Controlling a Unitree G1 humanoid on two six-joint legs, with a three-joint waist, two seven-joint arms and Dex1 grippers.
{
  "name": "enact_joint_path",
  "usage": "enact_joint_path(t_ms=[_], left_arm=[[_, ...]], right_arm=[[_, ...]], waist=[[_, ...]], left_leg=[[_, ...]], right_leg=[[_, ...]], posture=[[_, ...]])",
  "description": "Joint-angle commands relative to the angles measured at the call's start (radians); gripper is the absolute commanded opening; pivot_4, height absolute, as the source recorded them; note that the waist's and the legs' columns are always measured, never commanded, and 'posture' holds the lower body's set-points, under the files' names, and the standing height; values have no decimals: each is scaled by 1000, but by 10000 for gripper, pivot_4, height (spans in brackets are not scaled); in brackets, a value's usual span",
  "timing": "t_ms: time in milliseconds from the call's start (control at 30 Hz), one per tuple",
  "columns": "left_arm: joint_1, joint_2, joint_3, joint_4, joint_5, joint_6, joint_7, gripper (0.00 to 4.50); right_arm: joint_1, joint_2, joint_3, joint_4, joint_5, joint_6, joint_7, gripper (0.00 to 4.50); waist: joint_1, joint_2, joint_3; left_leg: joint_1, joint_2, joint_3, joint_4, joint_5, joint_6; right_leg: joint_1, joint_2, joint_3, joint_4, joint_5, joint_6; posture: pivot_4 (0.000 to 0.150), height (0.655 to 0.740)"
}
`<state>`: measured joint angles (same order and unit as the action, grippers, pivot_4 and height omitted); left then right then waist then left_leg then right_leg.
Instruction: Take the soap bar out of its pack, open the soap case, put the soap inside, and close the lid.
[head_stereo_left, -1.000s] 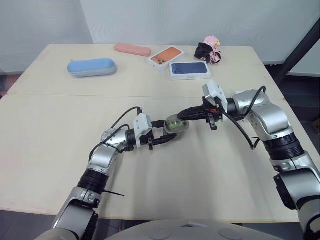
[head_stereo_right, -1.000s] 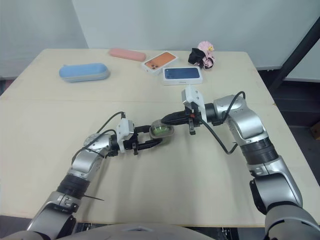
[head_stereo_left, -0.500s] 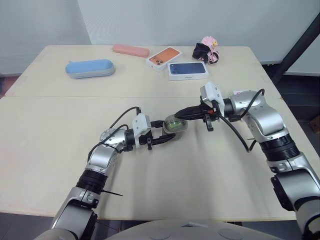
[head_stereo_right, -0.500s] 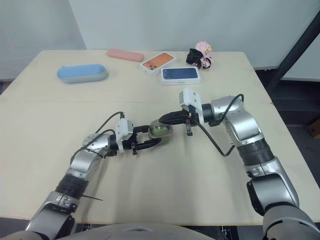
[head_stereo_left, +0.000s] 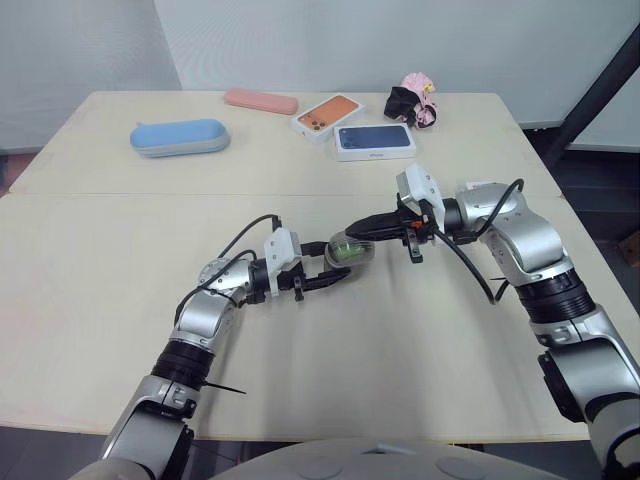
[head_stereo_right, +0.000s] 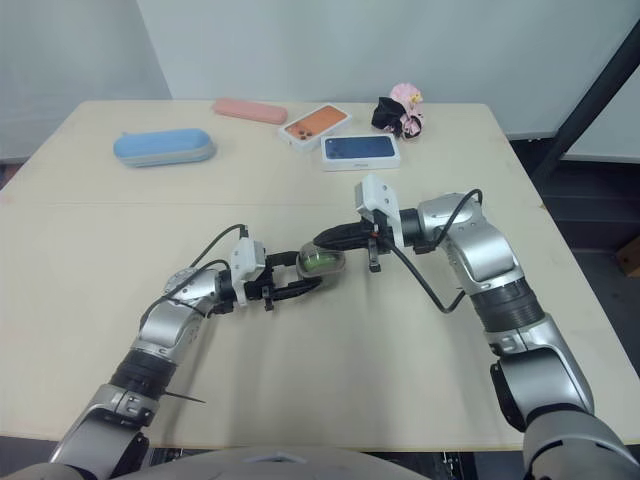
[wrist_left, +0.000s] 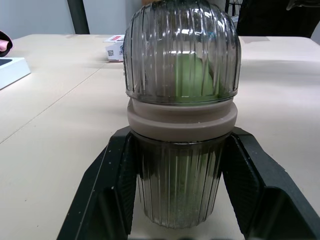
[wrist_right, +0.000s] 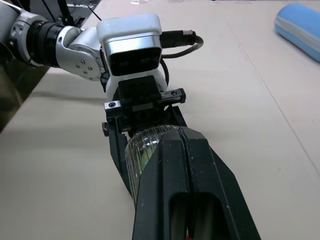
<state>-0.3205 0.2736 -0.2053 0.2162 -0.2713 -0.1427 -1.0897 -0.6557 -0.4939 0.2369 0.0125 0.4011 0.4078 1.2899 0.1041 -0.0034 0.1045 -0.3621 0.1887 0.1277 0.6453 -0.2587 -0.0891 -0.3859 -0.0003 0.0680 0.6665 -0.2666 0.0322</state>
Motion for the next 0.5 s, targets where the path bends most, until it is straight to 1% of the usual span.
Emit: enact_joint_path(t_ms=[33, 300, 500], left_arm=[[3, 4, 2, -29, -1, -12, 4, 19018], [0, 0, 1, -23, 1, -13, 7, 19018], [-2, -1, 0, -21, 0, -12, 5, 19018]], right_arm=[[-15, -12, -9, -33, 22, 29, 18, 153], [-45, -8, -36, -39, 40, 51, 12, 153], [-80, 8, -90, -22, 83, 93, -20, 153]], waist=[[0, 0, 0], [0, 0, 0], [1, 0, 0]], left_leg=[[0, 0, 0, 0, 0, 0], [0, 0, 0, -1, 0, 0], [0, 0, 0, -1, 0, 0]], right_leg=[[0, 0, 0, 0, 0, 0], [0, 0, 0, -2, 0, 0], [0, 0, -1, -2, 0, 0]], posture=[[1500, 7400], [1500, 7400], [1500, 7400]])
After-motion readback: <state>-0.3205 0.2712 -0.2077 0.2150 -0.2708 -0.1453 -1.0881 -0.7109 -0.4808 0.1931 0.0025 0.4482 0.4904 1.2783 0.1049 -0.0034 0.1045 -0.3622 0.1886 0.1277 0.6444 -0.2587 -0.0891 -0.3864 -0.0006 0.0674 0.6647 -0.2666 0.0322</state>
